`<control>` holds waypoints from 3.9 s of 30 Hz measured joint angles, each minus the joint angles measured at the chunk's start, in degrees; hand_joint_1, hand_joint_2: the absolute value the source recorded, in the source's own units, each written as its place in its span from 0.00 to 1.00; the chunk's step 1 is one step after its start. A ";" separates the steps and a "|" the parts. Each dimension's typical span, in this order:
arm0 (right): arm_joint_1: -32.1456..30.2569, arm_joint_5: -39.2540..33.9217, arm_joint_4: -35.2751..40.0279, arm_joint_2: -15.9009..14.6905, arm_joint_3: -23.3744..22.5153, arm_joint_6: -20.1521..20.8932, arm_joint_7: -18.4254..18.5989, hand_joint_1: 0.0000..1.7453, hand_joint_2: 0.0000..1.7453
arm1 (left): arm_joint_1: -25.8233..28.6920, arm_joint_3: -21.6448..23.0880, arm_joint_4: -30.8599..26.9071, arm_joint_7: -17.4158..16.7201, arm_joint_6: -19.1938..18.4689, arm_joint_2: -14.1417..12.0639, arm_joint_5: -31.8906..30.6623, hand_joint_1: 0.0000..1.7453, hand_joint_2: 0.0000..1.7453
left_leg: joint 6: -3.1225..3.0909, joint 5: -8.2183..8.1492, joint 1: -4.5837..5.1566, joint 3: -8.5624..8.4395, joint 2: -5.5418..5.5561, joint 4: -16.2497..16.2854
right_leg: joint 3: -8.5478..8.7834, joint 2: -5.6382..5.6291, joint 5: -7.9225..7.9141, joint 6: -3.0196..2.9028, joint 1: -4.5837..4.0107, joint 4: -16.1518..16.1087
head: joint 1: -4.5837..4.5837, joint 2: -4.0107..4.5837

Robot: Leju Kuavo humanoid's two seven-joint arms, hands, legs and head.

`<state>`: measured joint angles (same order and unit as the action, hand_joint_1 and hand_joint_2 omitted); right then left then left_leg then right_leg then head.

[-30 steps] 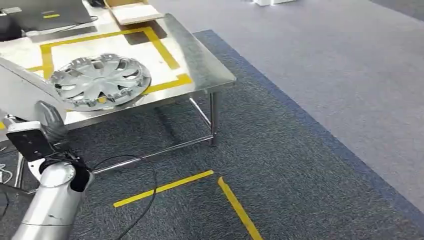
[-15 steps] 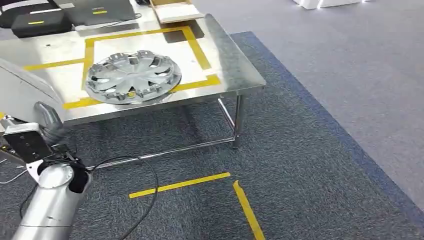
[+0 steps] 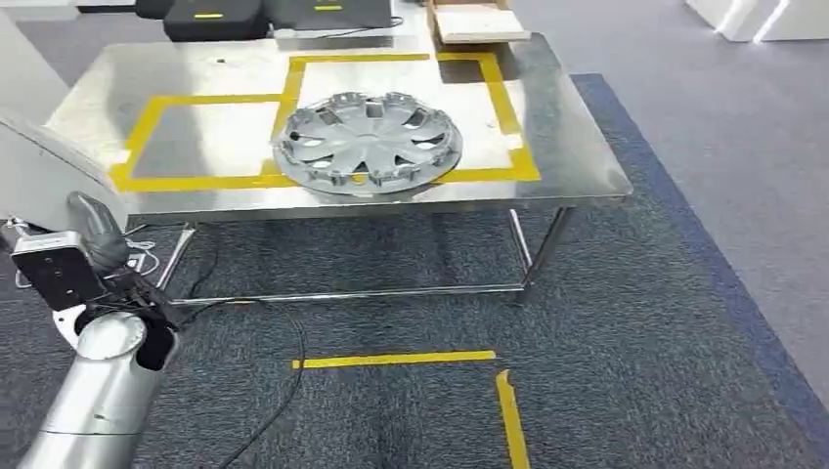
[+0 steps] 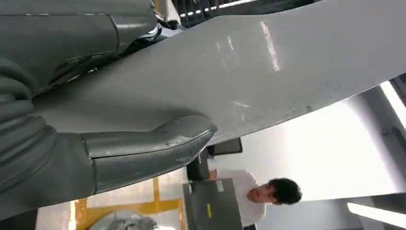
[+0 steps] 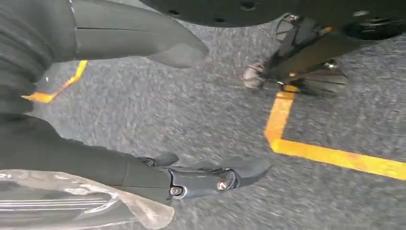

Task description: Take the parts from the cabinet and place them on the table.

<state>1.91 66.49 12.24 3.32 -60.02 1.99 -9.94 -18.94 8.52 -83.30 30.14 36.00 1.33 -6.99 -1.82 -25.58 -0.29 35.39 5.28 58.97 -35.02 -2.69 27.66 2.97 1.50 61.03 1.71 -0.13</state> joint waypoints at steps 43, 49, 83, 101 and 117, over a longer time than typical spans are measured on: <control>-0.30 1.97 -0.02 0.31 -0.02 -0.22 -0.02 0.00 1.00 | 2.76 0.11 -1.66 -0.55 -6.91 -1.62 -0.35 1.00 1.00 | 2.88 -4.27 -0.17 9.65 -4.62 17.44 | 7.86 2.59 5.82 -2.75 -0.19 -2.71 | 0.61 0.00; 0.05 2.34 -0.04 0.50 -0.02 -0.17 -0.20 0.00 1.00 | 2.49 0.11 -1.64 -0.90 -8.26 -1.95 -1.07 1.00 1.00 | 0.70 2.07 1.07 4.44 -5.16 1.61 | 11.79 3.02 8.94 -1.16 -0.16 -5.69 | 0.92 0.04; 0.11 3.17 -0.07 0.44 -0.28 0.50 -0.48 0.00 1.00 | 1.41 2.34 -0.35 -4.69 -12.45 -2.62 -6.66 1.00 1.00 | 0.82 0.76 -0.29 0.52 -5.02 0.37 | 6.08 2.21 6.07 -1.08 -1.12 -1.82 | 0.07 0.00; -0.07 3.39 -0.09 0.44 -1.75 0.87 -0.53 0.00 1.00 | 2.27 5.36 3.28 -8.68 -19.94 -4.92 -13.35 1.00 1.00 | 3.21 -6.88 -0.28 5.27 -4.85 12.53 | 2.58 2.42 1.23 -3.21 -0.77 -2.63 | 0.04 0.00; 0.03 5.57 -0.07 -0.04 -2.78 2.12 -1.16 0.00 1.00 | -3.17 4.70 23.83 -12.44 -22.42 -15.60 -33.23 1.00 1.00 | 0.32 0.01 0.03 -0.67 -5.22 -1.07 | -5.22 2.47 8.80 -0.86 -0.83 12.20 | -0.44 0.00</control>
<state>1.93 72.06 12.17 3.28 -62.79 4.11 -11.10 -22.11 13.22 -59.47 17.70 13.58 -14.27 -40.22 -1.50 -25.56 -0.26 34.73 0.06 57.90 -40.25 -0.22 36.46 2.11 0.66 73.23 1.27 -0.13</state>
